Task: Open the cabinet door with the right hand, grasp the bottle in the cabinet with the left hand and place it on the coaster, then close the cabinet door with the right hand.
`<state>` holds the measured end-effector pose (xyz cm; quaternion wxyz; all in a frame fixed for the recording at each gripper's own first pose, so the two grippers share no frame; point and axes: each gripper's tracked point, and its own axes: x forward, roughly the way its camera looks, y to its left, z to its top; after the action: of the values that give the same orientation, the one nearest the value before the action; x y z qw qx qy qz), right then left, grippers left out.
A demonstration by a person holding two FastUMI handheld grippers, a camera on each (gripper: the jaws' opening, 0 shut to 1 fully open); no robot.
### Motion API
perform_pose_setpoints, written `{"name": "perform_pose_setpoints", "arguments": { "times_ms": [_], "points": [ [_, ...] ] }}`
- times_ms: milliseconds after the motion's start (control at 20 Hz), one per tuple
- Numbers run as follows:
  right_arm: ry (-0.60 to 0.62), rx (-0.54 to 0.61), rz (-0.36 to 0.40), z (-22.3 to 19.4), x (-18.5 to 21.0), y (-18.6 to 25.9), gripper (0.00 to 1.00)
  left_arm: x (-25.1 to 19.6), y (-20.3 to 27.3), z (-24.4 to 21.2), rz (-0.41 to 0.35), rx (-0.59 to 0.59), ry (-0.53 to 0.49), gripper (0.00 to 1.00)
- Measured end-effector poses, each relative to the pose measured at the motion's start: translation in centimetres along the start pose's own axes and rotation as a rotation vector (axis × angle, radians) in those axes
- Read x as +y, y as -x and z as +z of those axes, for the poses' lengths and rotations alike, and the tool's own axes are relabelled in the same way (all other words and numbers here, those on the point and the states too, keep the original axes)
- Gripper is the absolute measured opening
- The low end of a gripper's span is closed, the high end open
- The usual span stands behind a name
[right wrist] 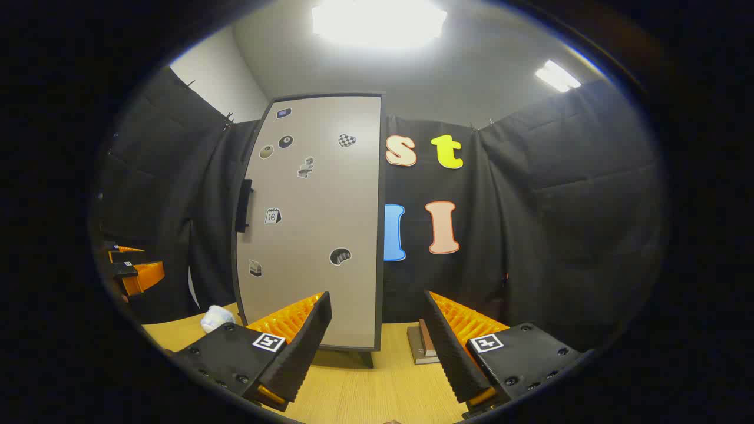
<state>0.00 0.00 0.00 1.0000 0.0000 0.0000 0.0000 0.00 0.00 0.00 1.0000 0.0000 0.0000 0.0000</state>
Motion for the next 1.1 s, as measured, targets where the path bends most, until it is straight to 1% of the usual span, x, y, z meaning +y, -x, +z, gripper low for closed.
{"name": "perform_pose_setpoints", "arguments": {
  "times_ms": [100, 200, 300, 350, 950, 1100],
  "points": [
    [-0.002, -0.001, 0.0, 0.0, -0.2, -0.2, 0.97, -0.1, -0.2, 0.1, 0.001, 0.0, 0.0, 0.8],
    [-0.003, -0.004, -0.001, 0.1, -0.3, -0.1, 0.98, -0.1, -0.2, 0.3, 0.001, -0.003, 0.0, 0.81],
    [-0.003, -0.006, -0.004, 0.2, -0.6, -0.1, 0.98, -0.3, -0.1, 0.5, 0.002, -0.009, -0.002, 0.8],
    [-0.003, -0.008, -0.006, 0.2, -0.7, -0.1, 0.98, -0.4, -0.1, 0.7, 0.002, -0.013, -0.003, 0.81],
    [-0.012, -0.004, -0.019, 0.1, -1.8, -0.5, 0.97, -1.4, -0.7, 0.7, 0.002, -0.014, 0.0, 0.81],
    [-0.019, -0.01, -0.018, 0.4, -2.2, -0.7, 0.97, -1.8, -0.7, 0.7, 0.006, -0.015, -0.001, 0.8]
  ]
}}
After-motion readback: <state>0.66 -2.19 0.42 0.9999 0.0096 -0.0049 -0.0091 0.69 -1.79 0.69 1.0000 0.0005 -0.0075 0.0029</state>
